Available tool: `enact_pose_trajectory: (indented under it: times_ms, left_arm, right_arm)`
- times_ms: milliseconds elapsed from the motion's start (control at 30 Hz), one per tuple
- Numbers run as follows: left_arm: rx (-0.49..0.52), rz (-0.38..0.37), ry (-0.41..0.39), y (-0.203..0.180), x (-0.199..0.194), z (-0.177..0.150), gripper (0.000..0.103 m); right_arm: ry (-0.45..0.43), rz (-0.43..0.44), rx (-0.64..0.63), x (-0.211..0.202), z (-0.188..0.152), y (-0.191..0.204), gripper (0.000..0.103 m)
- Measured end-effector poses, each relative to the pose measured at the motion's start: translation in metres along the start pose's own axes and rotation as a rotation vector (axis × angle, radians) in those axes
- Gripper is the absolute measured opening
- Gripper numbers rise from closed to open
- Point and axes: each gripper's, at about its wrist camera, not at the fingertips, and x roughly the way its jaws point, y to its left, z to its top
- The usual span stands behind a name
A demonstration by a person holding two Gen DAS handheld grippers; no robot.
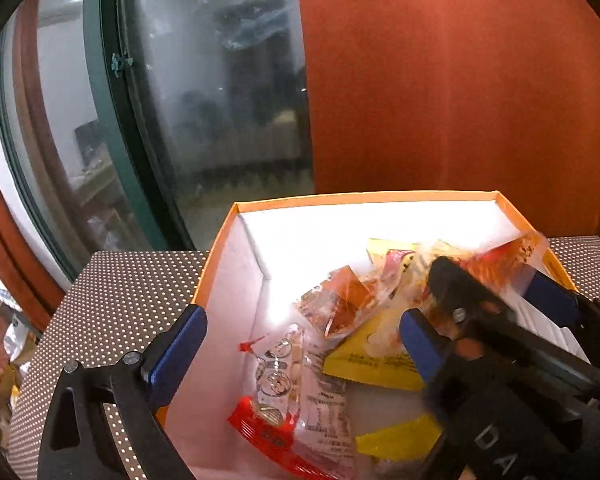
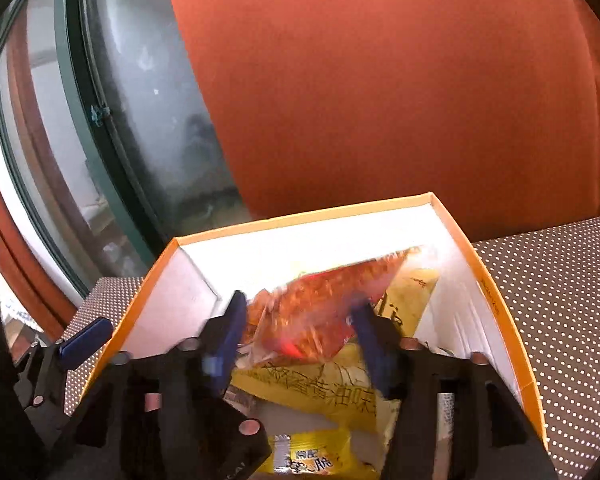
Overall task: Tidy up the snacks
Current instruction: 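Lower both packets into the box and open both tools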
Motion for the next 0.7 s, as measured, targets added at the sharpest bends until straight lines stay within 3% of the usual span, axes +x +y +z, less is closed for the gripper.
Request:
enact_pose_trajectory:
  times_ms: [100, 233, 367, 467, 700]
  left_arm:
    - [0.009, -0.003, -0.009, -0.004, -0.005, -0.002, 0.098]
    - [0.020, -0.037, -0.023, -0.013, -0.015, -0.004, 0.099]
    - [-0.010, -0.070, -0.035, -0.014, -0.030, -0.005, 0.099]
    - [0.024, -0.045, -0.071, -0.018, -0.050, -0.007, 0.100]
    - [0.006, -0.075, -0.118, -0.015, -0.095, -0.015, 0.102]
  right_arm:
    - [0.012, -0.010, 0.003, -0.003, 0.000, -0.001, 0.081]
    - [0.041, -0.050, -0.018, -0.008, 0.002, -0.001, 0.083]
    - [0.015, -0.091, -0.065, -0.025, 0.006, 0.000, 0.086]
    - [-0.006, -0.102, -0.079, -0.040, 0.005, 0.001, 0.089]
    - [-0.038, -0.104, -0.083, -0.083, 0.000, 0.005, 0.090]
